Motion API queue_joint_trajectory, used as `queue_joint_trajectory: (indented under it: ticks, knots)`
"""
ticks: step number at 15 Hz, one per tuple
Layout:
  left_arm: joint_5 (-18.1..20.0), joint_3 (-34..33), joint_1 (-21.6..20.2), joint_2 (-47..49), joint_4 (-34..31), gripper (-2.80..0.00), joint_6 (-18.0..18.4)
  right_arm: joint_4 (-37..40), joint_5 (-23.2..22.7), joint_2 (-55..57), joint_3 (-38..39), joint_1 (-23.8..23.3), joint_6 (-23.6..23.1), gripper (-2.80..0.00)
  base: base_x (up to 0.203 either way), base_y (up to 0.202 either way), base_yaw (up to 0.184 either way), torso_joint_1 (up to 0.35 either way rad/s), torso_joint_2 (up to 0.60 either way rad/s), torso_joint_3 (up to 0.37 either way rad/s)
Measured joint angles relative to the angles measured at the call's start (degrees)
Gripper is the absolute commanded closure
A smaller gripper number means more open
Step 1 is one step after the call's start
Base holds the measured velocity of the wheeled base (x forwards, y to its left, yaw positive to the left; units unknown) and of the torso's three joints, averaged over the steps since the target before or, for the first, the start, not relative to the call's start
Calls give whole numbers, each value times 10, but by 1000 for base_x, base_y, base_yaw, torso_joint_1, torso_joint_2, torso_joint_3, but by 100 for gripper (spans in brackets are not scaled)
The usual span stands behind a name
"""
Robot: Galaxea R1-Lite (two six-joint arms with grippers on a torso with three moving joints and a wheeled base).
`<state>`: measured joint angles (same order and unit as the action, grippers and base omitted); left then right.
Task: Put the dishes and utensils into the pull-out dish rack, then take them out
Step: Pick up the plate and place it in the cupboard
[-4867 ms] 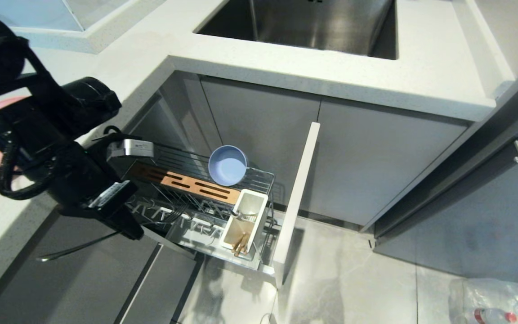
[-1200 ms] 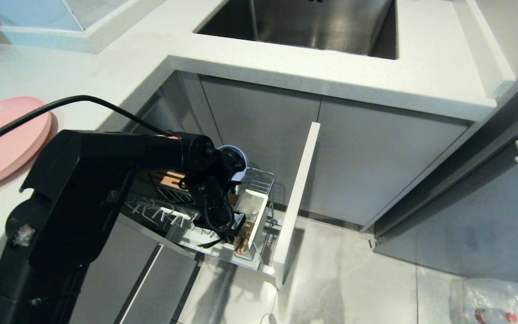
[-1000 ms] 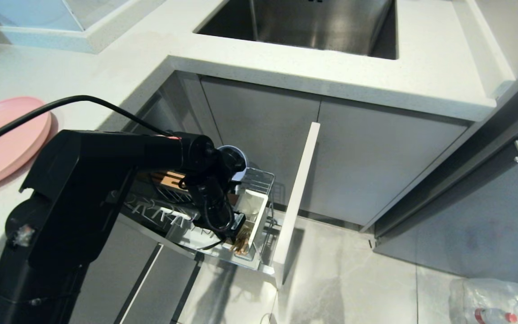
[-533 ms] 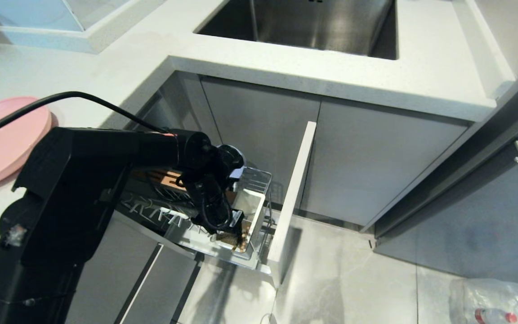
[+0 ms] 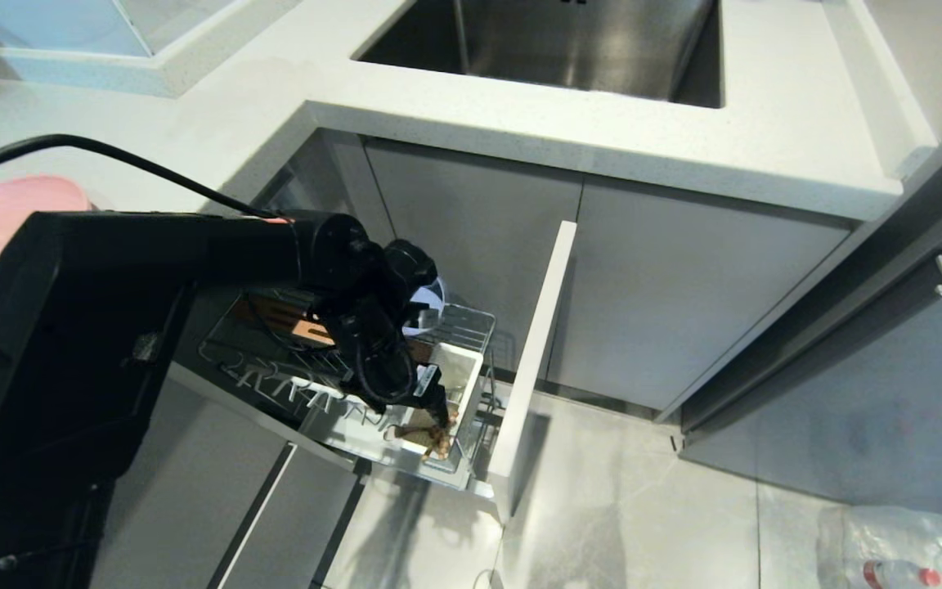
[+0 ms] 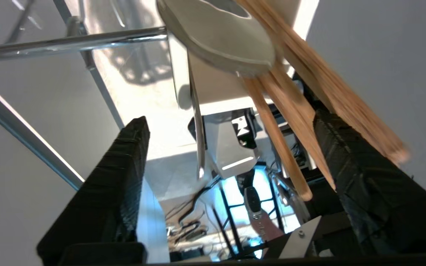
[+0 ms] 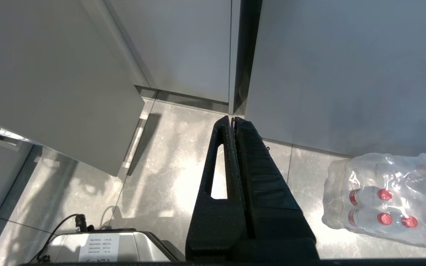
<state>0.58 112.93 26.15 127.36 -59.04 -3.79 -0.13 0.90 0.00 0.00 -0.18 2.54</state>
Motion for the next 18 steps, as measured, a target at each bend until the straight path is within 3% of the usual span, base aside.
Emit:
queue_joint_trajectory:
  ticks: [5, 6, 13, 18]
  knots:
    - [0, -1, 5, -51, -12, -280, -20, 0, 0, 0, 0, 0, 0, 0, 0, 0, 0, 0, 0, 0]
    - [1, -1, 7, -63, -22, 0, -21, 0, 0, 0, 0, 0, 0, 0, 0, 0, 0, 0, 0, 0]
    - [1, -3, 39, -150, -52, 0, -63, 0, 0, 0, 0, 0, 0, 0, 0, 0, 0, 0, 0, 0]
    - [4, -3, 74, -236, -51, 0, -119, 0, 0, 0, 0, 0, 0, 0, 0, 0, 0, 0, 0, 0]
